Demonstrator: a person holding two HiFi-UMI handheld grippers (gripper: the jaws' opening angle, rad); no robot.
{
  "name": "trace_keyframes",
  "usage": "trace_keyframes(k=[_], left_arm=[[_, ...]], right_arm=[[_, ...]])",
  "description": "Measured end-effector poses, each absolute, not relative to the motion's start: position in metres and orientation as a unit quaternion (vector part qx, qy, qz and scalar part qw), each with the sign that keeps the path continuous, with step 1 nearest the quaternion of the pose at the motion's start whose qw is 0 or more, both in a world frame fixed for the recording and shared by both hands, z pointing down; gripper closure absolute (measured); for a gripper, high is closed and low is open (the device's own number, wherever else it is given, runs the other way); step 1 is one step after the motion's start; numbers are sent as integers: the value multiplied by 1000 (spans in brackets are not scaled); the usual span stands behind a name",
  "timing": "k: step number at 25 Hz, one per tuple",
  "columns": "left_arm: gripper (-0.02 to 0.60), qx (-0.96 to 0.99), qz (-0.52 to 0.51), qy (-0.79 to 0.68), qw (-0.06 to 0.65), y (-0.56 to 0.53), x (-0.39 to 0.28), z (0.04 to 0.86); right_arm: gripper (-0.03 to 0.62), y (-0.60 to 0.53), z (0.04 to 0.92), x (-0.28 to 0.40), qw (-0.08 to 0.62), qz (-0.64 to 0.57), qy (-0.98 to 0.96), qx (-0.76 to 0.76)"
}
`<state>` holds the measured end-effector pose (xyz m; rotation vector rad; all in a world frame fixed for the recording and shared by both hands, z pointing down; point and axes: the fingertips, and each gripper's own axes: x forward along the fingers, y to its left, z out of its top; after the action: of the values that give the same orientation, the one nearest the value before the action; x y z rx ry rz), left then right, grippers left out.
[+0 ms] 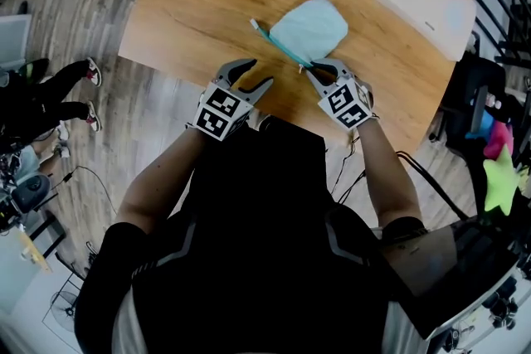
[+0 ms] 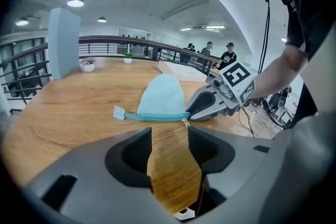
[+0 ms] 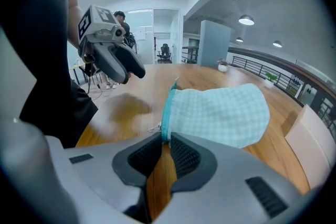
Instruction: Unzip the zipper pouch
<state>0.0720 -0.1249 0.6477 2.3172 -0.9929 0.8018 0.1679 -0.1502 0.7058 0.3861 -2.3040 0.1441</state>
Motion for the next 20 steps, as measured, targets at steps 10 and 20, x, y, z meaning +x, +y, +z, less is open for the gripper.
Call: trace_keyframes(k=[10, 20], left_arm=[[351, 874, 274, -345, 206, -141, 77, 609], [350, 918, 233, -294, 127, -171, 83, 533]], right_arm=[[537, -158, 657, 164, 317, 144, -918, 190], [539, -186, 557, 154, 228, 188, -912, 285]])
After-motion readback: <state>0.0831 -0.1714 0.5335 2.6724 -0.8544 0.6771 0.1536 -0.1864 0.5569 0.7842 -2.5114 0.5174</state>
